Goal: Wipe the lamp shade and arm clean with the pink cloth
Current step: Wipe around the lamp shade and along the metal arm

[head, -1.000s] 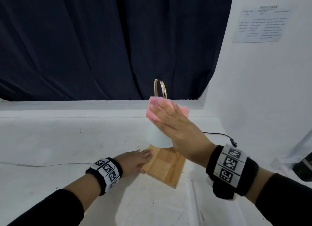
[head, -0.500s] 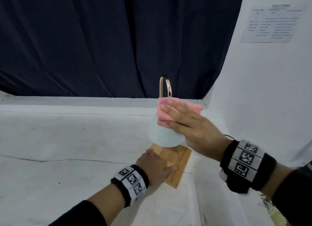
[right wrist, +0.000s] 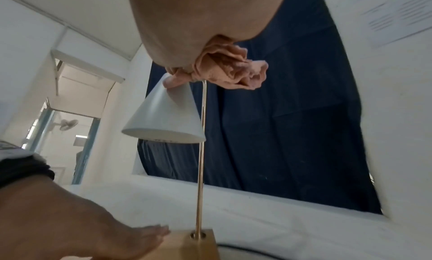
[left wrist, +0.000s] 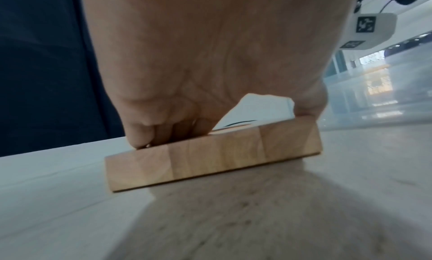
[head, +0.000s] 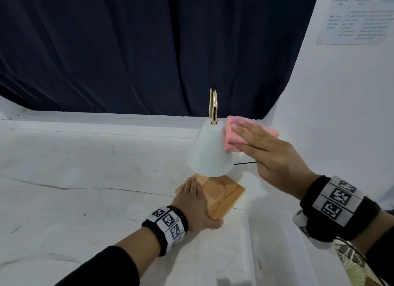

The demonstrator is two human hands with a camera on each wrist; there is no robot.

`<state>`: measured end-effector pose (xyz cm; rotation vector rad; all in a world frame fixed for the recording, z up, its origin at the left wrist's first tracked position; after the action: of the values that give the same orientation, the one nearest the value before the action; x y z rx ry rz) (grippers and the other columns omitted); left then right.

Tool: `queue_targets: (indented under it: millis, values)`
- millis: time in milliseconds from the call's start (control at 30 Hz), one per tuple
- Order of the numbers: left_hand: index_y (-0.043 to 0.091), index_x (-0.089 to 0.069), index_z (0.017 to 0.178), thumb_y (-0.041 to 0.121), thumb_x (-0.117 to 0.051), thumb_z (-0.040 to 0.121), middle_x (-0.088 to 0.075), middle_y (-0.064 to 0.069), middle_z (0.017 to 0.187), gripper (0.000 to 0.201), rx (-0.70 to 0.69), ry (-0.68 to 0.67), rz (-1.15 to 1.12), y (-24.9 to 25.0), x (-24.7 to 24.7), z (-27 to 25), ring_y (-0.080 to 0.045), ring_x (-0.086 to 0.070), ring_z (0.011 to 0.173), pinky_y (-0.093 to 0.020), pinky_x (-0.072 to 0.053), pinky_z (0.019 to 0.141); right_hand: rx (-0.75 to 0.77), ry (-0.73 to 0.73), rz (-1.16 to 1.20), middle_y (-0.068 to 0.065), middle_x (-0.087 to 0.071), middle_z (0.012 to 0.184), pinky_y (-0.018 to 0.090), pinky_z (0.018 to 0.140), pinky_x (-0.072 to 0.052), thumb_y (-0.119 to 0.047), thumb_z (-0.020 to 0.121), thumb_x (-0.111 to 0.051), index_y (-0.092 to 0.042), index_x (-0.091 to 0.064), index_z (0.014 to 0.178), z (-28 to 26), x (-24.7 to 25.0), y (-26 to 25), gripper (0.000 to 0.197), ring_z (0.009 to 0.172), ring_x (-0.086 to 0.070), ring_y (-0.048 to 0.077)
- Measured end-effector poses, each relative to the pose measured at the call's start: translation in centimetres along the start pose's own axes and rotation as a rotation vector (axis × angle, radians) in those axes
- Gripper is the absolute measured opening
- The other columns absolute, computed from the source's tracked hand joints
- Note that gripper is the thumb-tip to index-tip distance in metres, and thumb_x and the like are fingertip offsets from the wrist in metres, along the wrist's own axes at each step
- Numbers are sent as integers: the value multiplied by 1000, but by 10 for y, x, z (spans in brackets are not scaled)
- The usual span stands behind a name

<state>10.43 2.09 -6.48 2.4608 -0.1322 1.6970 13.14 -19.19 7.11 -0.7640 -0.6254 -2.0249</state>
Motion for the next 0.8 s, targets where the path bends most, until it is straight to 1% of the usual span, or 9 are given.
queue_targets:
  millis: [67, 200, 300, 367, 467, 567, 667, 733, 800]
  values:
    - [-8, 11, 153, 88, -53, 70, 16, -24, 164, 142, -48, -10, -17, -9, 4, 0, -33, 15, 153, -44, -1, 126, -30, 31, 28, 16, -49, 151, 40, 119, -40, 28, 81, -52, -4, -61, 136, 11, -1, -3, 63, 145, -42, 31]
    - [-2, 11, 155, 80, -64, 72, 13, -15, 167, 139, -117, -36, -33, -22, 9, -2, -26, 15, 154, -39, -3, 125, 12, -38, 168, 14, -36, 161, 46, 123, -33, 28, 83, -50, -10, -46, 149, 23, -24, -33, 76, 152, -31, 31]
    - [6, -1, 158, 75, -72, 67, -1, -5, 168, 134, -133, -55, -49, -36, 9, 0, -24, 0, 154, -41, -19, 123, 160, -148, 222, 14, -35, 161, 51, 123, -31, 26, 83, -52, -4, -43, 149, 9, -41, -47, 73, 153, -30, 31]
    - [16, -23, 153, 72, -77, 61, -21, 0, 162, 121, -118, -39, -90, -47, 12, 3, -26, -21, 148, -39, -33, 116, 230, -259, 240, 12, -41, 159, 46, 124, -30, 25, 82, -58, -2, -54, 143, -8, -46, -48, 67, 153, -32, 26]
    - [13, -20, 155, 64, -82, 62, -20, -2, 162, 123, -141, -53, -71, -57, 17, 5, -28, -24, 146, -38, -30, 117, 238, -355, 298, 6, -56, 150, 35, 122, -34, 21, 82, -54, -6, -72, 122, -12, -34, -43, 52, 148, -40, 17]
    - [12, 1, 160, 48, -85, 71, 4, 0, 169, 129, -161, -102, -79, -63, 24, 3, -19, -4, 154, -33, -12, 124, 82, -224, 399, 4, -70, 132, 26, 117, -40, 11, 92, -38, -7, -78, 106, 0, -6, -33, 47, 139, -51, 8]
    - [14, 6, 160, 34, -85, 77, 15, 2, 167, 125, -205, -161, -95, -65, 32, 1, -11, 10, 153, -27, -6, 122, -177, -21, 414, -2, -66, 137, 29, 112, -47, 25, 88, -53, -10, -77, 114, 6, 10, -25, 49, 135, -55, 7]
    - [11, 6, 159, 40, -81, 80, 16, -3, 167, 121, -206, -177, -76, -60, 33, -4, -14, 13, 153, -30, -8, 123, -271, 75, 389, -1, -63, 141, 30, 110, -49, 24, 89, -56, -8, -73, 122, 9, 7, -28, 49, 133, -57, 8]
    - [6, 5, 159, 64, -68, 83, 18, -9, 166, 120, -148, -163, -67, -45, 31, -12, -24, 15, 153, -40, -8, 125, -327, 140, 402, 3, -62, 142, 34, 105, -53, 17, 97, -52, -7, -66, 133, 13, 1, -33, 46, 124, -58, 2]
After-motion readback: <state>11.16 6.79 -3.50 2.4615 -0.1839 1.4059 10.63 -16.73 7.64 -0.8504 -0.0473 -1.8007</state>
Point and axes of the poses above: each hand's wrist, its own z-axis towards the middle knuckle, its own x-axis out of the back of the hand, y = z × x, the point moved 2 cm from there along z, towards the middle knuckle
